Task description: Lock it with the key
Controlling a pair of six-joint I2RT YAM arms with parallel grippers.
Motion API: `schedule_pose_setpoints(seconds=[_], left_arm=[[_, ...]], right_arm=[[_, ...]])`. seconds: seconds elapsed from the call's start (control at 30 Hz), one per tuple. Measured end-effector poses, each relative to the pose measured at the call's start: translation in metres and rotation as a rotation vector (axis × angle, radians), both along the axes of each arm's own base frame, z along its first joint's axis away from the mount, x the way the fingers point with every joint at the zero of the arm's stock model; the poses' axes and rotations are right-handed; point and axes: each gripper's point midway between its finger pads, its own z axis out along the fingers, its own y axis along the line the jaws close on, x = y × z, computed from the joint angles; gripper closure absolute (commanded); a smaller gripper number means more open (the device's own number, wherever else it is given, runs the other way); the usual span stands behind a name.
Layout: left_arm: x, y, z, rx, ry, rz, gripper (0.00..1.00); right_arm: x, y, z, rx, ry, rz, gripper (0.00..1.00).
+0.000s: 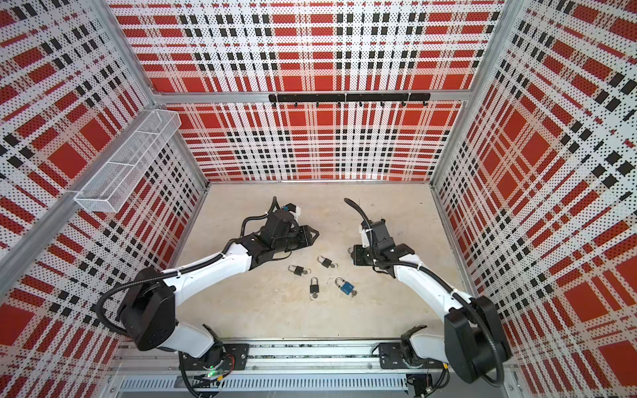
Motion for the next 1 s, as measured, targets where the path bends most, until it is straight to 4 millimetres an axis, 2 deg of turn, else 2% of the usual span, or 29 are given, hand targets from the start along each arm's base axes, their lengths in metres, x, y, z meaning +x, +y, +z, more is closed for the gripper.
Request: schedule_pose_setpoints(seconds=[0.17,0.3,0.53,1.0], left_arm=[[-0.014,0.022,0.011,0.046,-0.04,0.015,0.62],[-0.029,0.04,0.006,0.073,-0.033,0.03,0.61],[-0.042,0.057,-0.004,0.087,-0.016,0.054,0.61],[-0.044,0.063,-0.004,0.074,-0.009,0.078,0.61]], right_arm=[[-0.039,0.008,-0.01,-0.066,-0.006,0.091,0.54],[-0.053,0.009,-0.021,-0.102,0.008,0.136,0.51],[-0.06,0.022,-0.043,-0.146,0.036,0.199,0.49],[-0.063,0.033,-0.088,-0.23,0.092,0.256,0.49]])
